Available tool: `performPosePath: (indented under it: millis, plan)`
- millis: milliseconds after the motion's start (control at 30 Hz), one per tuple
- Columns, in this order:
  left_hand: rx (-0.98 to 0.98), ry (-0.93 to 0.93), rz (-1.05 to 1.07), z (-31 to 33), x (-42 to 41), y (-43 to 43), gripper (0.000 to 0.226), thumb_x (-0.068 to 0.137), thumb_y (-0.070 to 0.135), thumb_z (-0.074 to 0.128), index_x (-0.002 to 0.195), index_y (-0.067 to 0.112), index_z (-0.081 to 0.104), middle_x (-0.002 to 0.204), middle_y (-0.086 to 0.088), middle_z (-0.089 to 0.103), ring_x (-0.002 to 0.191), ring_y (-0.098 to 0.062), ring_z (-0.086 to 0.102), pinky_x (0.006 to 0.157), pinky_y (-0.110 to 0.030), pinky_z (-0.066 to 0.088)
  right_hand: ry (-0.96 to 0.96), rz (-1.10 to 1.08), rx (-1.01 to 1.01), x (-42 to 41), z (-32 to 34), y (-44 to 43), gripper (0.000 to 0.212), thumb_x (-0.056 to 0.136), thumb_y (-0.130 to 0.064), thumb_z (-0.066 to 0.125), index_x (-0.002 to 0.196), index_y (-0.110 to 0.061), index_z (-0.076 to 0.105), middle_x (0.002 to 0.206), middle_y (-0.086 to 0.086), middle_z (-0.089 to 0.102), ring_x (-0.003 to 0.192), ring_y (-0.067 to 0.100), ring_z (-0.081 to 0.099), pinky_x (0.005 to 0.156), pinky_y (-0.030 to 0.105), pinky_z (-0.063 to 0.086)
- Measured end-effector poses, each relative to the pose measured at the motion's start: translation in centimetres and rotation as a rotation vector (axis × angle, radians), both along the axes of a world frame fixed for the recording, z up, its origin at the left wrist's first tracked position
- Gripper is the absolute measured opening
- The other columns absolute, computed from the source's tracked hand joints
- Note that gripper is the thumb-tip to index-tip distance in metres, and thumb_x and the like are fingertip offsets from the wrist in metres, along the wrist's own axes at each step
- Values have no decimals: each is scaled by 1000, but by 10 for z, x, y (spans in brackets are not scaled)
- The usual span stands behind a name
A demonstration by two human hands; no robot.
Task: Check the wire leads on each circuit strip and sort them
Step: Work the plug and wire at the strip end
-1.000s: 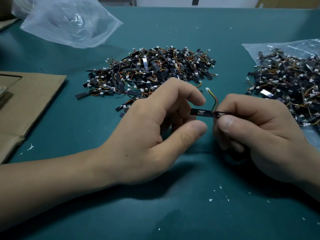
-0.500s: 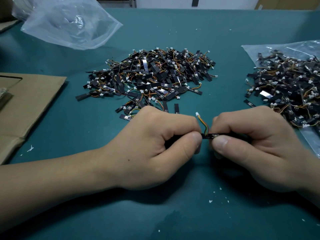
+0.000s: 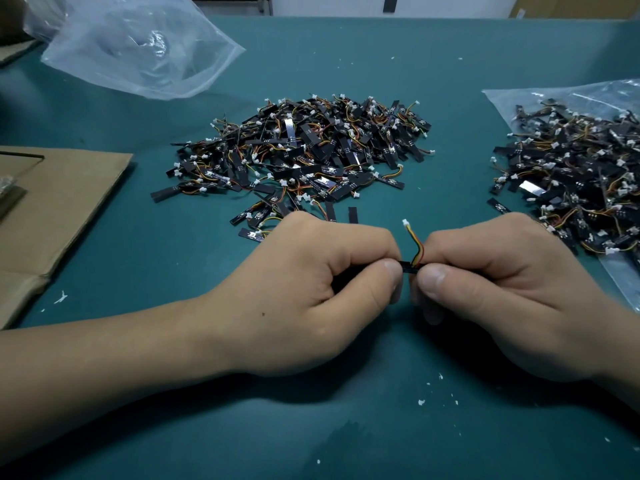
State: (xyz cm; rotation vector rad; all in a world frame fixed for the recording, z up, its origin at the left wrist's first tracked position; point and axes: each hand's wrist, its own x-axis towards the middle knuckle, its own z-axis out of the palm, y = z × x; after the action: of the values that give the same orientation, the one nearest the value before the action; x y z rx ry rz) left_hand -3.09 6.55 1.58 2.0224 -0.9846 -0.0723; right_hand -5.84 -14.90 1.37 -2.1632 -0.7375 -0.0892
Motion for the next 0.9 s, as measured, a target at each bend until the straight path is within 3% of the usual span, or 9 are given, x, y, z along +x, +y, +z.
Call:
performPosePath:
  millis: [433,900]
  plan:
    - [7,-7,19,1,-1,-1,30,98,12,53,71,25,55,55,-1,54,54,-18,51,53,-31,43,23,-6,-2,0,1,1,32,97,-30,49,70,-22,65,58,-15,56,51,8,53,52,18,38]
    - [-9,20,61,-2,0,-1,26,98,14,53,76,18,65,57,-3,58,54,-21,56,54,-38,45,19,-15,18,0,0,2,27,98,-30,50,75,-28,64,60,-20,58,52,6,56,53,14,38]
